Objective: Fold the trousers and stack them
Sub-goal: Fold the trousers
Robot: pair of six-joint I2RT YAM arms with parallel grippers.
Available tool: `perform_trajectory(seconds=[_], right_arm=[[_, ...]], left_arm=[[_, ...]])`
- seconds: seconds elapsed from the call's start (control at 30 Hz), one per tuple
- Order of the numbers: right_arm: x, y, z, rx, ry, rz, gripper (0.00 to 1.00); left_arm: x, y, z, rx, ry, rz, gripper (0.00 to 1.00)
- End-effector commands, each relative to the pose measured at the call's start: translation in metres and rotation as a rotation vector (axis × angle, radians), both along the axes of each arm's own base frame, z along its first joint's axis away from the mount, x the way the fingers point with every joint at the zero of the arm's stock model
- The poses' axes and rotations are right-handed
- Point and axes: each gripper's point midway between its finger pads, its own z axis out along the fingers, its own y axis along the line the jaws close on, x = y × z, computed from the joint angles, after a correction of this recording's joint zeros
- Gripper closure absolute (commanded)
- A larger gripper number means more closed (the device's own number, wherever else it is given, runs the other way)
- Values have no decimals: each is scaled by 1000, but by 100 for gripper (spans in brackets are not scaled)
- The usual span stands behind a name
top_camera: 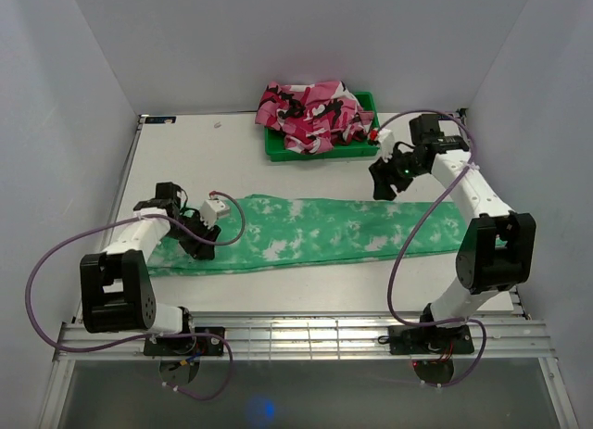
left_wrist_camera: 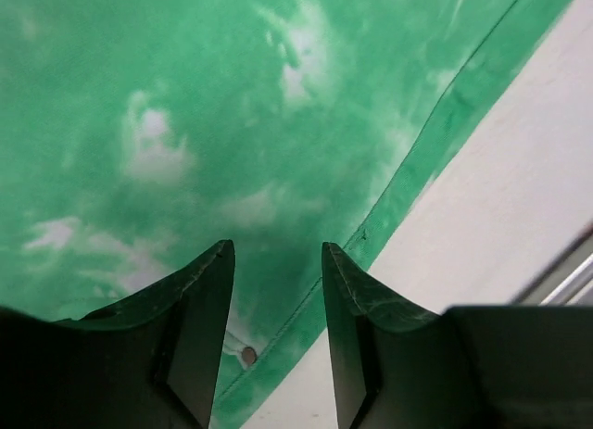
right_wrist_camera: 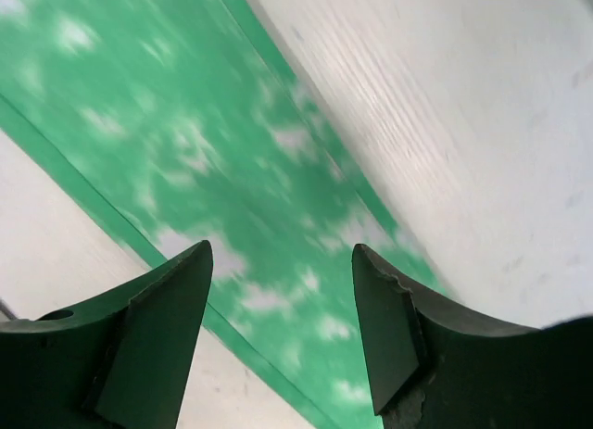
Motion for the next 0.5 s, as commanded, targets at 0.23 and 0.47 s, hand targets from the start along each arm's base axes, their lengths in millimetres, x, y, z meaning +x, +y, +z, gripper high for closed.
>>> perform_trajectory(seconds=[0.23,0.47], right_arm=[[20,136,51,272,-50,165,37],[37,182,52,349,-50,189,37]], left_arm=[[117,-48,130,-361,-171,75,25],[146,-48,81,-378,-45,54,25]])
